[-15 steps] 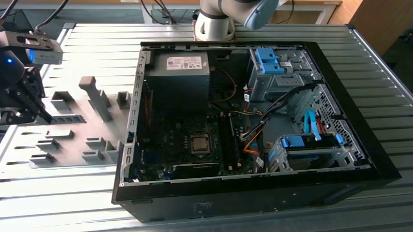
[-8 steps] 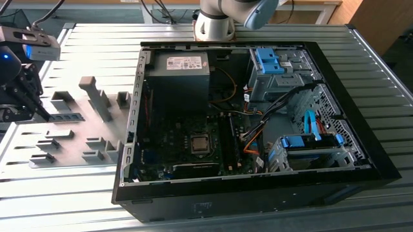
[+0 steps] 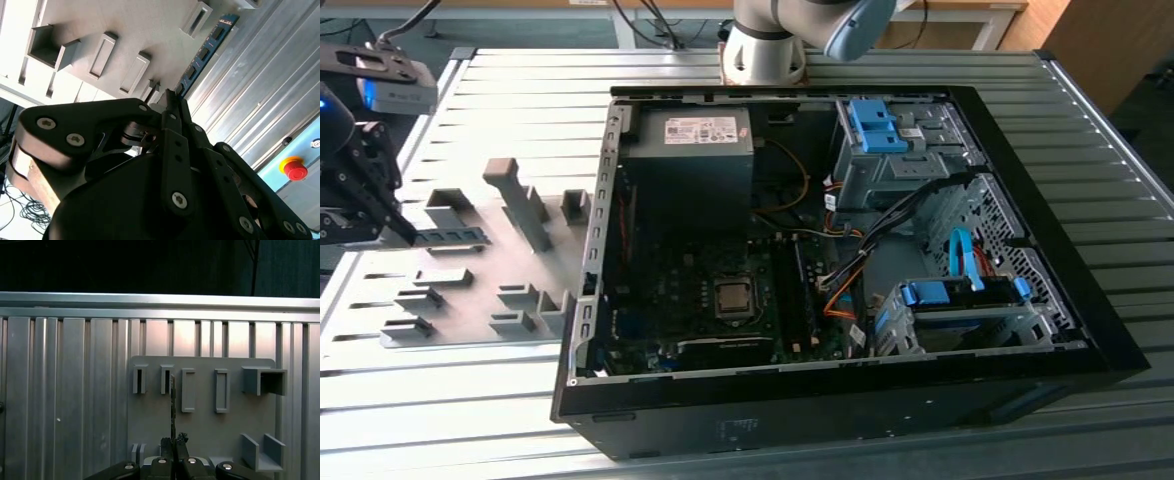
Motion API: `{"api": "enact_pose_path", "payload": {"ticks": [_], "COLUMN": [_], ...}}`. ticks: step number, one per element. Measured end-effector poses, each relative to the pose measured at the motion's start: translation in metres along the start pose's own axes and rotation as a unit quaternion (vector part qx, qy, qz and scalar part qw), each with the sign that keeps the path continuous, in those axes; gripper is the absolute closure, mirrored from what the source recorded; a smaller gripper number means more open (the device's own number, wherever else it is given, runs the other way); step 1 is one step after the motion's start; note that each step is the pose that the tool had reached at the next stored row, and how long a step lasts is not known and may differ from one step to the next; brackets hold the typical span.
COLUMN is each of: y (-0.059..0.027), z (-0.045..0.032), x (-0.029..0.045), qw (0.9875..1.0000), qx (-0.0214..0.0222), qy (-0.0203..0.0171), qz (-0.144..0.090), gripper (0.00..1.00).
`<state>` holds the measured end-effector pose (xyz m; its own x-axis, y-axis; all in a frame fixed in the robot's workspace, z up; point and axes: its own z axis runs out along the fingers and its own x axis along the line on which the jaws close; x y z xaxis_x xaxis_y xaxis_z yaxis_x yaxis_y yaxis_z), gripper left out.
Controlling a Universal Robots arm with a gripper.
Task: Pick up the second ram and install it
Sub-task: 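Pick up the second ram and move it above second insertion slot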
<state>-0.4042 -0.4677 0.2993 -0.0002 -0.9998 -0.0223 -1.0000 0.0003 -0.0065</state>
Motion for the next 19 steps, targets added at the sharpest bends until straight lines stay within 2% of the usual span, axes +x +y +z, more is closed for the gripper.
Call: {"api": "enact_pose_path", "payload": {"ticks": [4, 8, 13, 19], "y": [0.0000, -0.0001, -0.0001, -0.0001], "z": [-0.0041, -0.0041, -0.0043, -0.0127], "x": [-0.0001, -0.0001, -0.0001, -0.0003], "qw": [1.0000, 0.9999, 0.9999, 0.9999], "qx": [0.0000, 0.0003, 0.0003, 0.0003], "qy": [0.0000, 0.0000, 0.0000, 0.0001], "qz": [0.000, 0.010, 0.011, 0.011], "gripper": [0.86, 0.86, 0.86, 0.86]}}
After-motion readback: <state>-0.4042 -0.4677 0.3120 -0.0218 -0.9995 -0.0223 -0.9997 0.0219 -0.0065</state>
